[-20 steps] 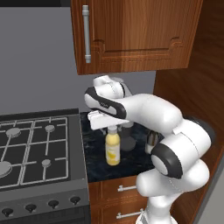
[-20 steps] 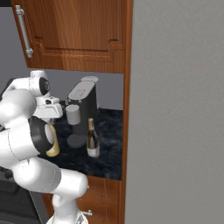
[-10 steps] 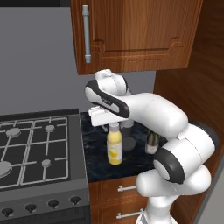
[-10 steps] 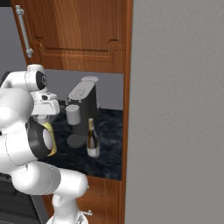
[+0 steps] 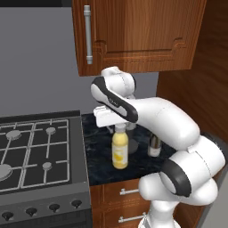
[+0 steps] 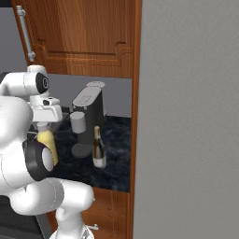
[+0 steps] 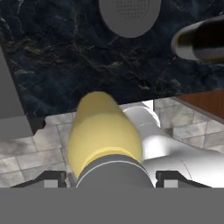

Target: There is a wine glass and glass cup on the dining counter. Place the wine bottle next to the wine glass and the juice bottle next to the glass cup.

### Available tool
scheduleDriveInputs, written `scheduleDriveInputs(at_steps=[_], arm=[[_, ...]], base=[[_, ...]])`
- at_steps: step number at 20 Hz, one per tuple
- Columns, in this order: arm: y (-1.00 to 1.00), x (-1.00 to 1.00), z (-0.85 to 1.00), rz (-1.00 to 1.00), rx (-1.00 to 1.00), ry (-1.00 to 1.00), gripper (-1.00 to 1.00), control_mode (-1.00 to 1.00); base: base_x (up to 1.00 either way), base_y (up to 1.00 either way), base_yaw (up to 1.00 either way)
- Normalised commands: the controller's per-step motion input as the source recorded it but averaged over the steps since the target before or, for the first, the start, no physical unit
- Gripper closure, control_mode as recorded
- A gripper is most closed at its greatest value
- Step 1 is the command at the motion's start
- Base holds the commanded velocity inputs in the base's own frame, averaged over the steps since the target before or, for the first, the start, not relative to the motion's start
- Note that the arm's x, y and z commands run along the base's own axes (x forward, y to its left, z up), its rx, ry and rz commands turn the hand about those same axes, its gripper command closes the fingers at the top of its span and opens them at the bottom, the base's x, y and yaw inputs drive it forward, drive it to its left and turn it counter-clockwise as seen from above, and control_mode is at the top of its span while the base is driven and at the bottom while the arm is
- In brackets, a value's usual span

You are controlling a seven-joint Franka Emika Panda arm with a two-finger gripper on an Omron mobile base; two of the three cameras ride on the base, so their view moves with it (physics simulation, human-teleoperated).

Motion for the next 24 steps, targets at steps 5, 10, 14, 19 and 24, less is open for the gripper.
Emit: scheduleDriveInputs(at_steps=[5,10,14,19,24], arm=[[-0.02,-0.14,0.05,0.0,0.0,0.0,1.0,-1.0],[0.0,0.0,0.0,0.0,0.0,0.0,1.0,1.0],[0.0,0.0,0.0,0.0,0.0,0.0,1.0,1.0],[0.0,0.0,0.0,0.0,0.0,0.0,1.0,1.0],[0.0,0.0,0.0,0.0,0.0,0.0,1.0,1.0]], base=[[0.0,0.0,0.0],[0.0,0.0,0.0],[-0.09,0.0,0.0],[-0.39,0.04,0.03],[-0.37,0.11,0.57]])
